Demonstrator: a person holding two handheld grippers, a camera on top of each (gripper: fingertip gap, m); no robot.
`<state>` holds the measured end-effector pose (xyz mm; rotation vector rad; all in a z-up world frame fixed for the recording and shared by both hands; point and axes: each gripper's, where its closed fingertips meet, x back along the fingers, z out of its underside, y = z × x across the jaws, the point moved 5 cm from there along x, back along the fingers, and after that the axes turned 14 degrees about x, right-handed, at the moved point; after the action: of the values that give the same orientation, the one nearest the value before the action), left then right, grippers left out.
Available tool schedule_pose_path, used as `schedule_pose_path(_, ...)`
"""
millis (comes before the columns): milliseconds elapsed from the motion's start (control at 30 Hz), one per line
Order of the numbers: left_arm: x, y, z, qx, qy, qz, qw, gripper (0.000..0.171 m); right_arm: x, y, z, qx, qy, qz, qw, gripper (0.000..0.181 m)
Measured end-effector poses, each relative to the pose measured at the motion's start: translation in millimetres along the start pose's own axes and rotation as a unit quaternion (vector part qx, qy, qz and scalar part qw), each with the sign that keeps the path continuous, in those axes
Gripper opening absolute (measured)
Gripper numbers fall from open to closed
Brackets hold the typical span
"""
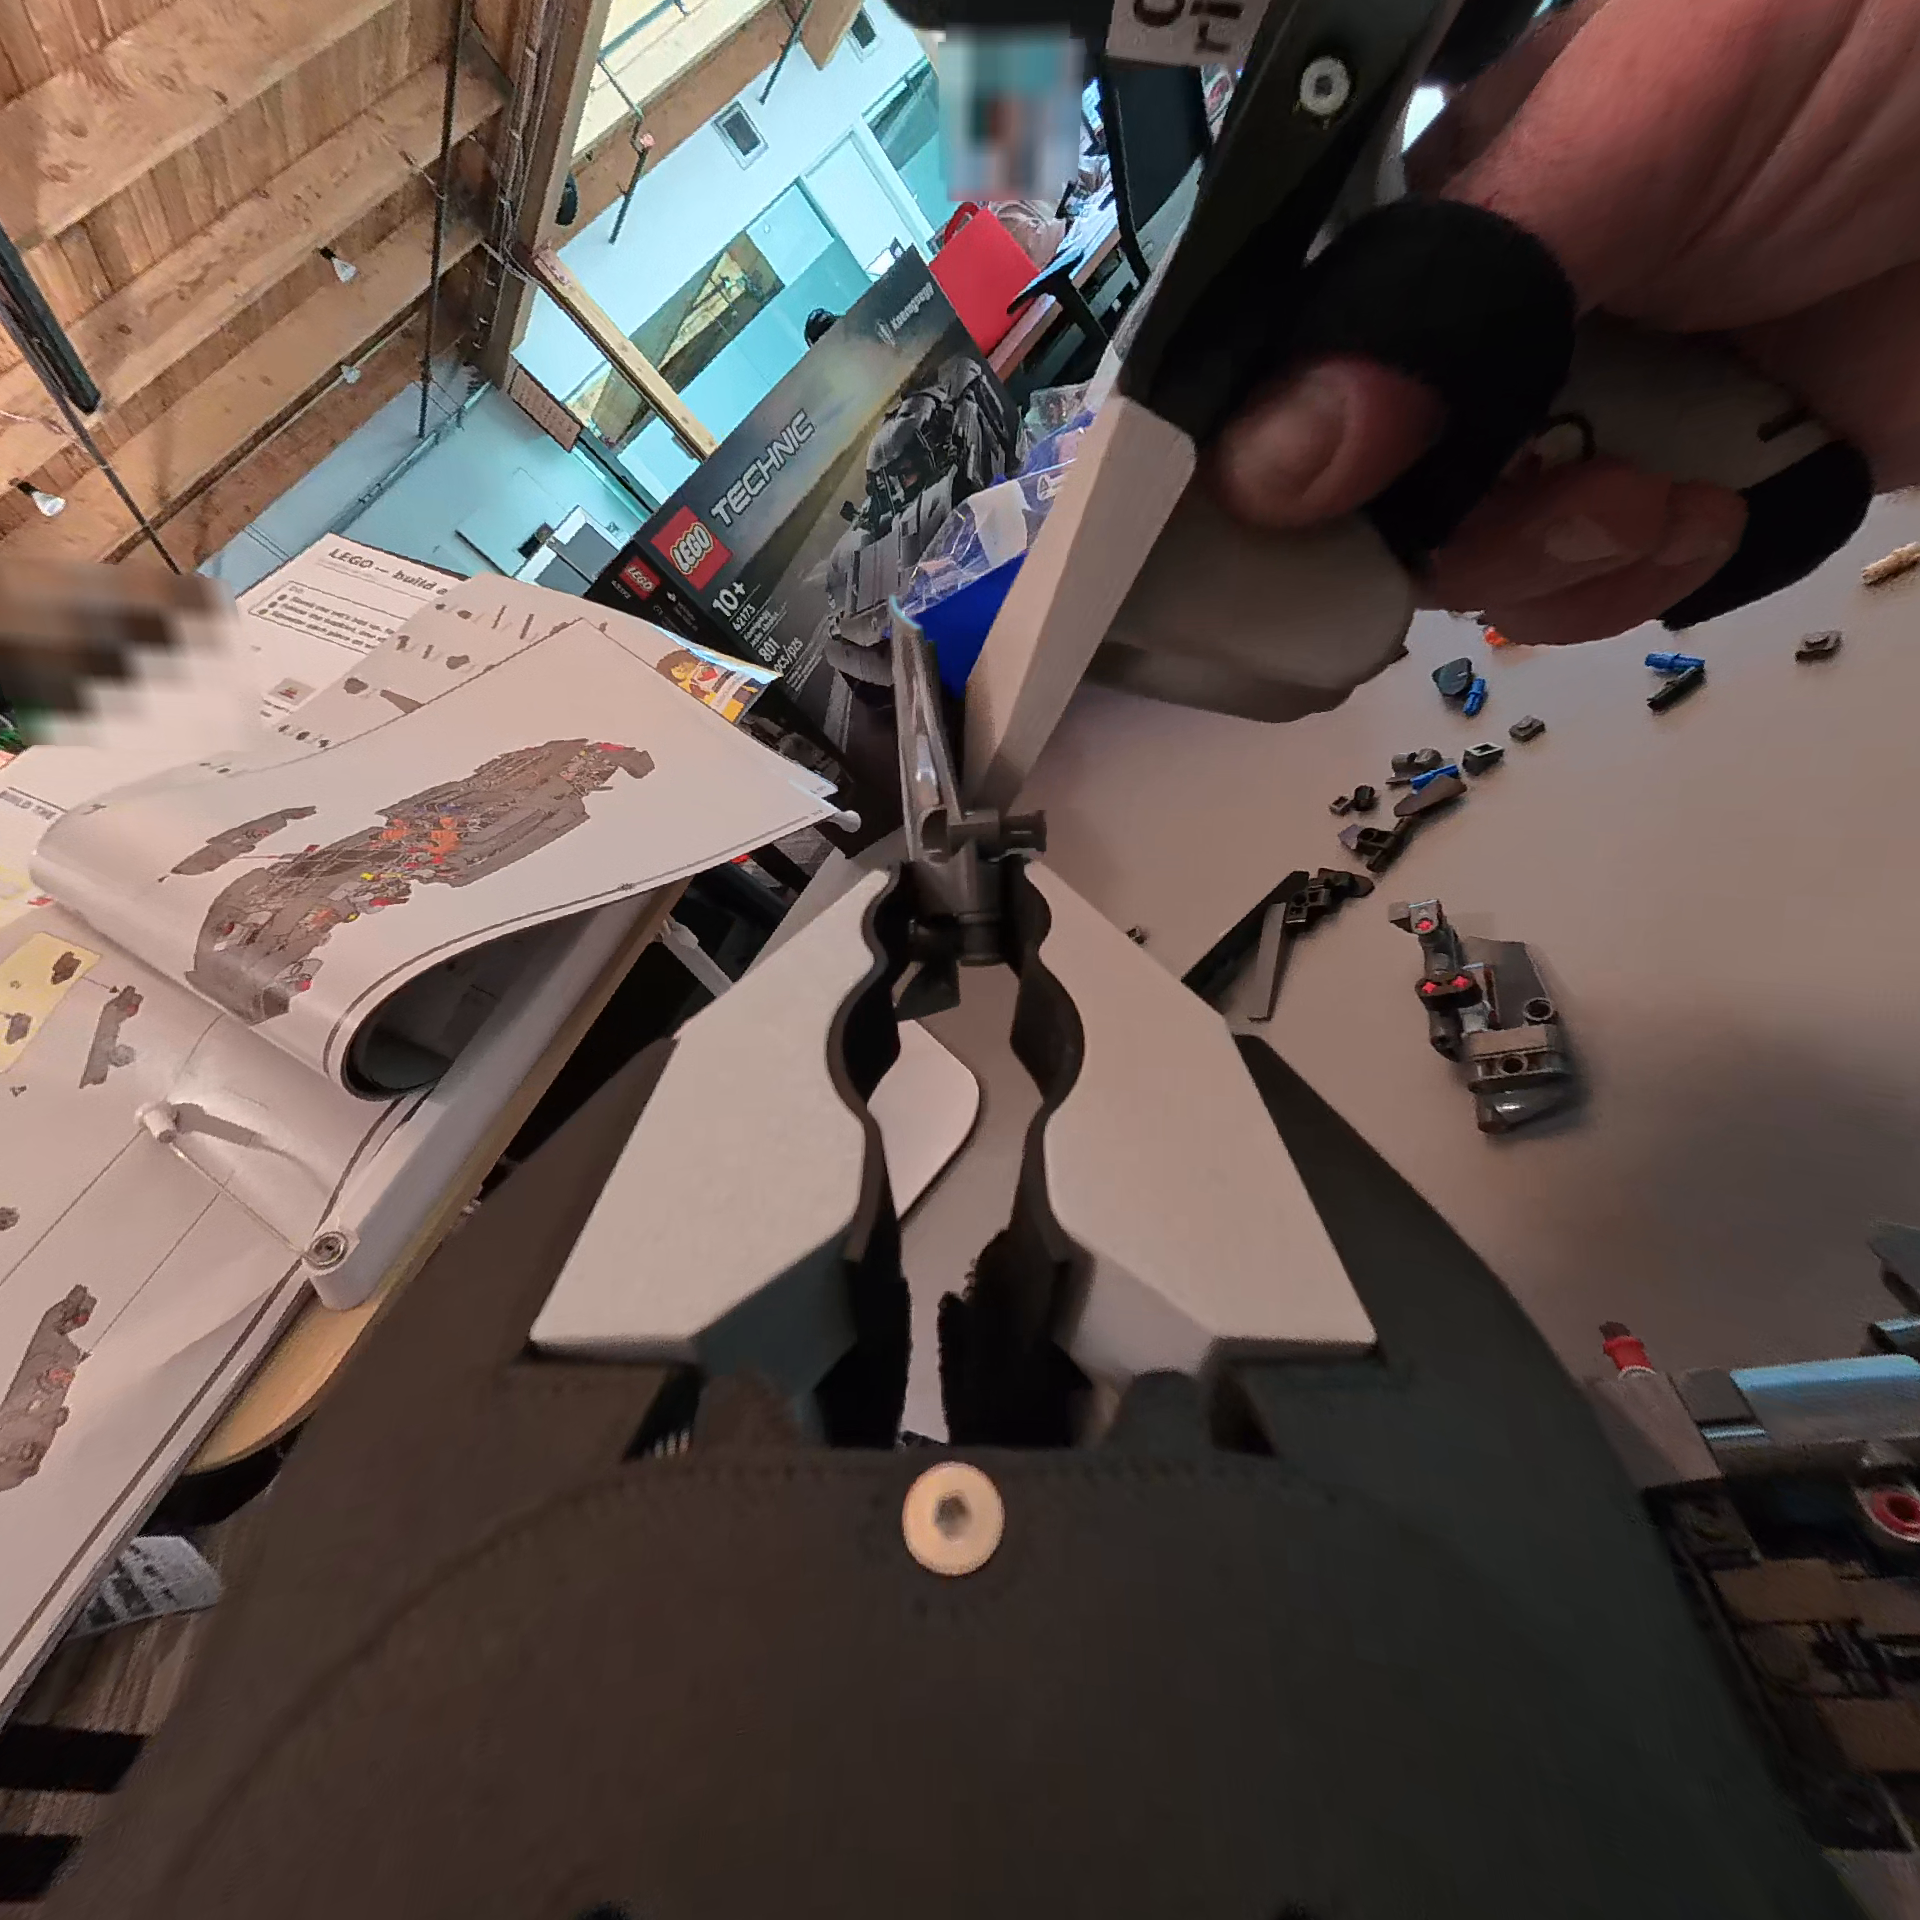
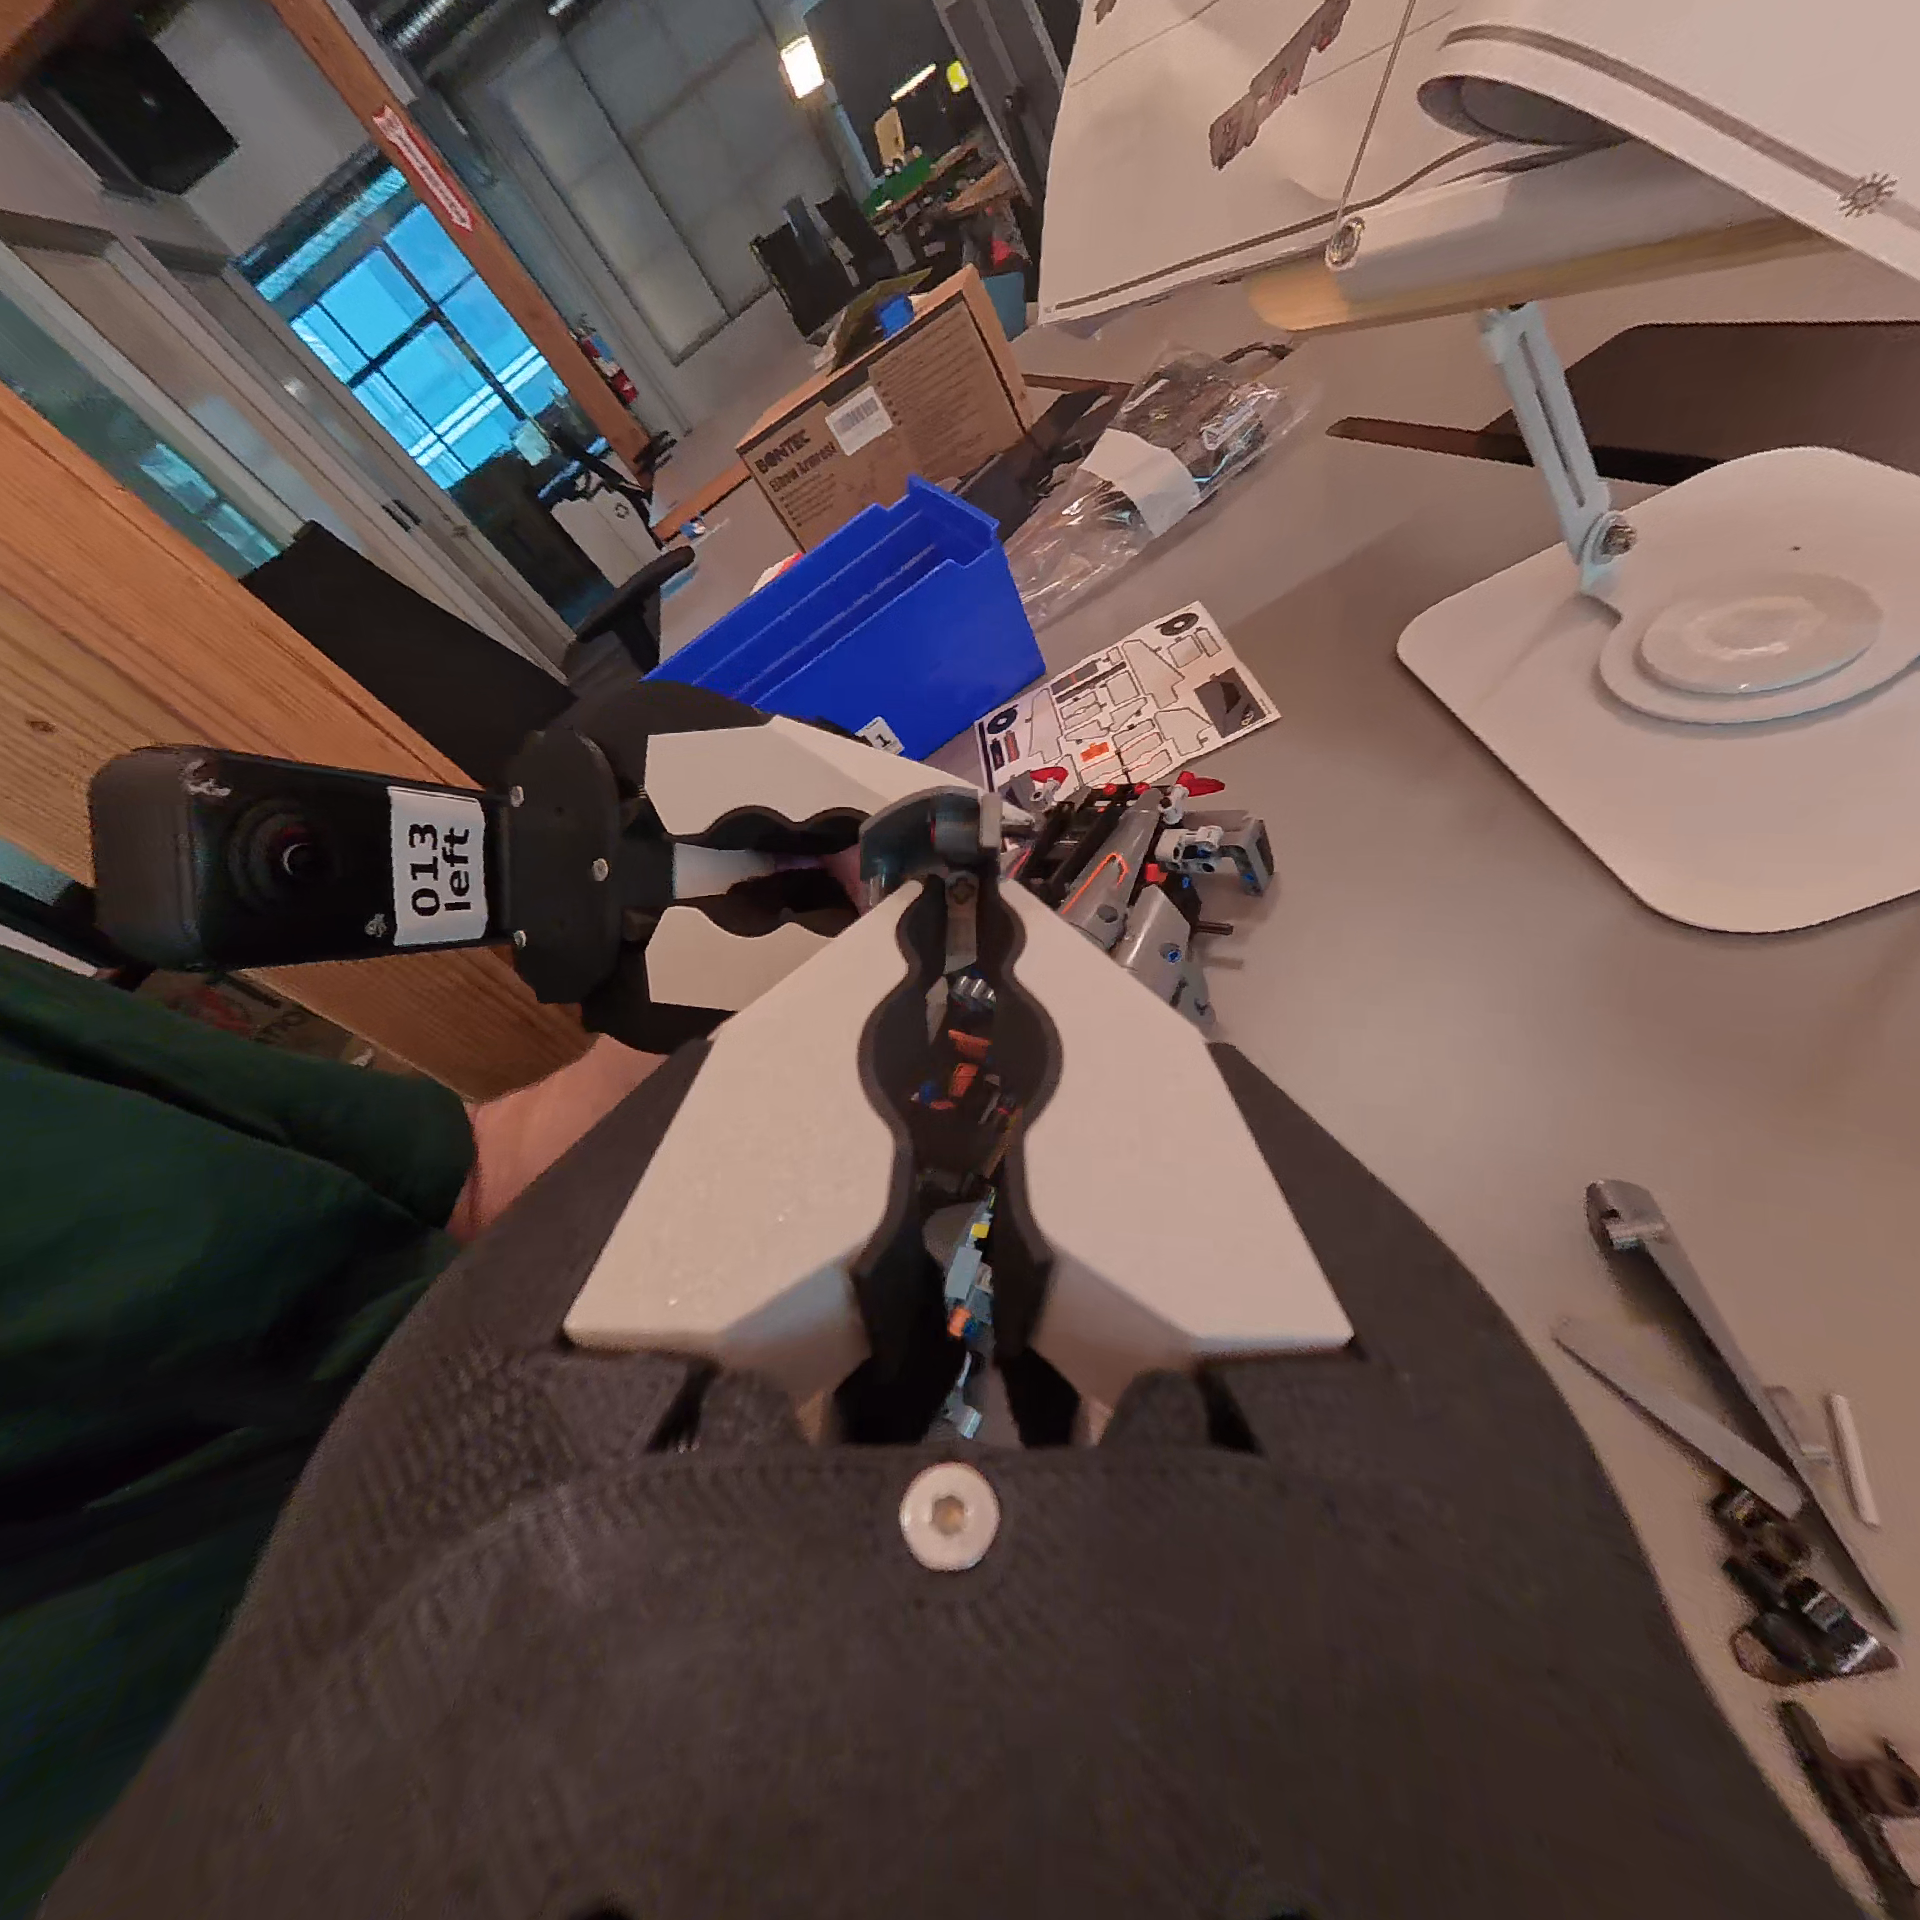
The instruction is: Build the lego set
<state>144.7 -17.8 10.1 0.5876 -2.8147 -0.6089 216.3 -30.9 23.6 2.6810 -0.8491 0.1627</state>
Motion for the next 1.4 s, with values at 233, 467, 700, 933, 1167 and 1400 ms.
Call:
schedule_pose_path(233,9.3,28.5,7.1,0.056,0.008,-0.018,0.998,0.015,36.0,-11.6,-14.9,0.011,-0.040,0.041,0.998,0.002)
schedule_pose_path(467,-0.8,12.9,0.3,0.226,-0.045,0.105,0.967,0.014,37.6,0.7,-18.1,0.032,-0.159,0.018,0.987,0.004)
schedule_pose_path(700,-4.5,4.8,-12.1,0.359,-0.082,0.192,0.909,0.014,36.9,9.0,-18.4,0.040,-0.258,0.001,0.965,0.004)
schedule_pose_path(933,-14.1,-8.0,-25.1,0.456,-0.102,0.235,0.852,0.014,35.1,7.8,-15.1,0.047,-0.312,0.011,0.949,0.003)
schedule_pose_path(1167,-19.7,-10.3,-31.5,0.519,-0.112,0.259,0.807,0.014,36.3,9.6,-13.0,0.069,-0.333,0.024,0.940,0.003)
schedule_pose_path(1400,-24.2,-14.7,-34.9,0.530,-0.115,0.251,0.802,0.014,39.1,9.4,-12.0,0.082,-0.349,0.046,0.932,0.004)
